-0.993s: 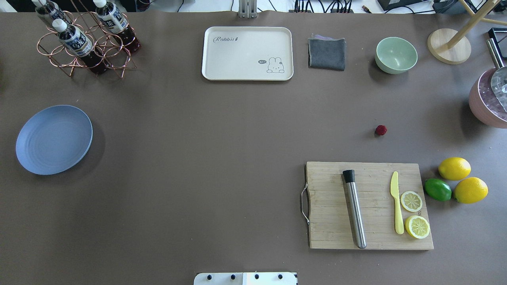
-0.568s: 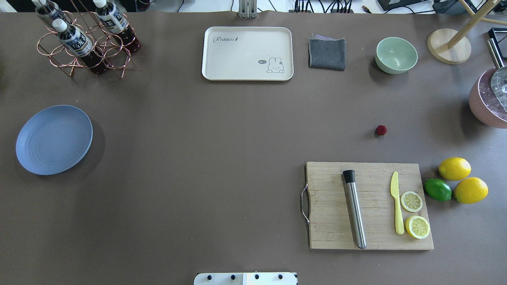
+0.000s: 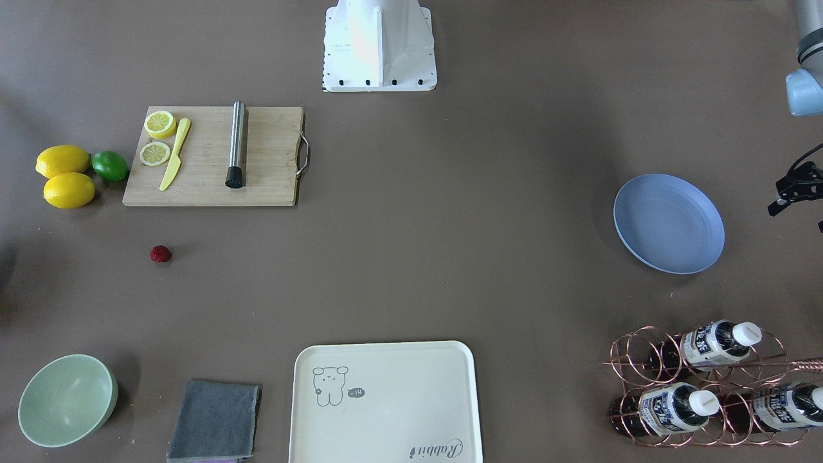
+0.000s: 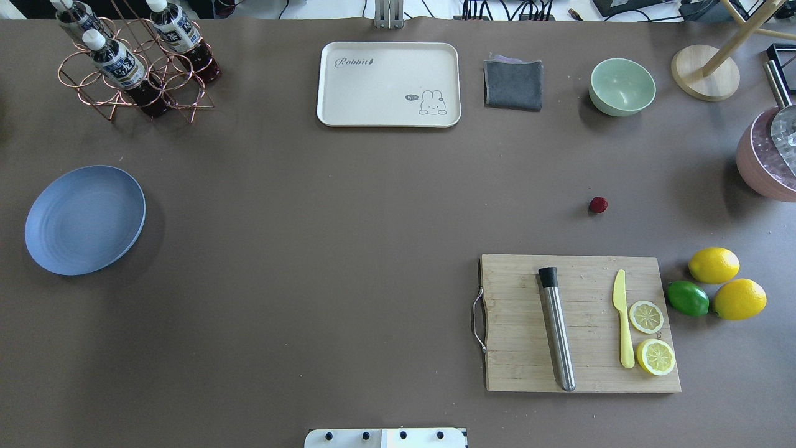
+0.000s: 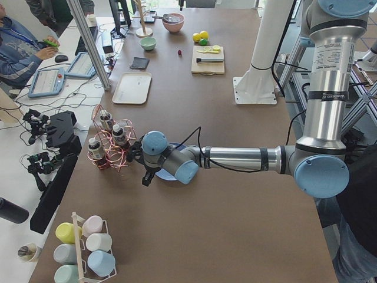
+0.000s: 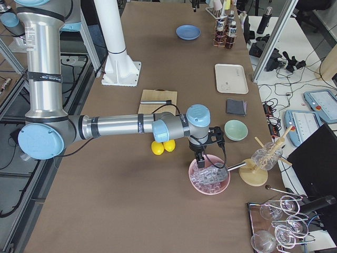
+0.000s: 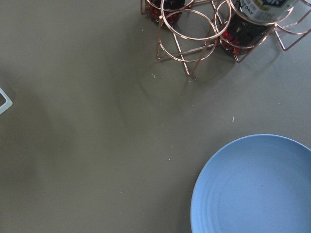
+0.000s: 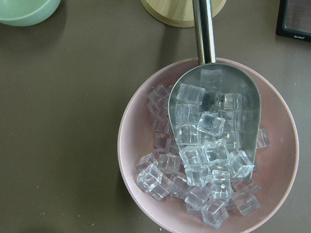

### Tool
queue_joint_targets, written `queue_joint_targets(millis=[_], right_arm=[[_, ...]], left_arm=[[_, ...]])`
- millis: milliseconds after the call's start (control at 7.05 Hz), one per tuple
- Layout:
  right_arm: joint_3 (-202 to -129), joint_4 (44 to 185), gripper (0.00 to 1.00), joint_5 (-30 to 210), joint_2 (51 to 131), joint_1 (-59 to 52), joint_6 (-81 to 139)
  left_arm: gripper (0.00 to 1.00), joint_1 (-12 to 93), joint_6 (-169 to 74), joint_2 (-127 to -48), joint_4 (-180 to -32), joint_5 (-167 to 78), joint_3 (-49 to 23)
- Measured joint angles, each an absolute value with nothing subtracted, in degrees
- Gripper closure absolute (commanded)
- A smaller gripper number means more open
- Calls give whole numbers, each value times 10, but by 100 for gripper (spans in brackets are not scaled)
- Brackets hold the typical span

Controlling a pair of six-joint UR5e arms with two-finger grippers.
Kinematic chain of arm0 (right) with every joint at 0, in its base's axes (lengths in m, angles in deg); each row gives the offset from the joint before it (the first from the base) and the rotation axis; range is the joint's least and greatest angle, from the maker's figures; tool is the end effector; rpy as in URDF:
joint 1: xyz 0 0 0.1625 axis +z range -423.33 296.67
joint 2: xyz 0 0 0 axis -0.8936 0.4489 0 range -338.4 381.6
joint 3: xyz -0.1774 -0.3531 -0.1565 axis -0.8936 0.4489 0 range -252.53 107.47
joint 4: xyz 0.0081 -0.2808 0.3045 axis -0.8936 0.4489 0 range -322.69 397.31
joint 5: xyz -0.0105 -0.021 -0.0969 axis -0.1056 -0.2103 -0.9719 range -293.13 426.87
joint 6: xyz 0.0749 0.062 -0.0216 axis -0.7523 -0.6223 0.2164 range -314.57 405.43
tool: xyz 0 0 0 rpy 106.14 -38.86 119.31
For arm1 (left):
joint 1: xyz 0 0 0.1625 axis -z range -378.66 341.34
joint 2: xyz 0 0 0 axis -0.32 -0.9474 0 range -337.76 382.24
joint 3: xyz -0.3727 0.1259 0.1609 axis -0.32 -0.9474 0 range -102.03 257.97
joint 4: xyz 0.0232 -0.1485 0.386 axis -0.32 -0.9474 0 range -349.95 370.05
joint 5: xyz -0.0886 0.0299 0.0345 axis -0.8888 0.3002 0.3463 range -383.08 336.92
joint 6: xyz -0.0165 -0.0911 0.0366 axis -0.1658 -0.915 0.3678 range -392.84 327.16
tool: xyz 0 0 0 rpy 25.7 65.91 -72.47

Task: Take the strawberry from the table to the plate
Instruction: 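Reach the left gripper to the blue plate rim and grasp it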

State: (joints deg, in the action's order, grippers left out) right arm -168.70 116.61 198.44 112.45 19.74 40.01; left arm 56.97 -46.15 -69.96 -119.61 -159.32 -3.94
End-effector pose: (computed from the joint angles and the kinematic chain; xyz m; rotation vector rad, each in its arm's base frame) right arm 0.0063 -0.5052 0.5951 0.1884 -0.7456 -0.1266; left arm 0.0715 -0.5263 0.6293 0.3534 0.8938 0.2546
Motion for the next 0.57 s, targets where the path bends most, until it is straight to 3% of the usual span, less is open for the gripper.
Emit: queue_joint_targets(millis=[284, 426, 568], right_arm=[[-1687, 1162, 0, 1984, 1127, 195, 396], [-1688, 1162, 0, 1985, 1128, 195, 396], [-1688, 1162, 0, 1985, 1129, 195, 395]], left_arm=[[3, 503, -534, -706, -1311, -1554, 25], [16, 481, -561, -707, -1341, -1546, 41], [38, 472, -571, -707, -1357, -1544, 50]])
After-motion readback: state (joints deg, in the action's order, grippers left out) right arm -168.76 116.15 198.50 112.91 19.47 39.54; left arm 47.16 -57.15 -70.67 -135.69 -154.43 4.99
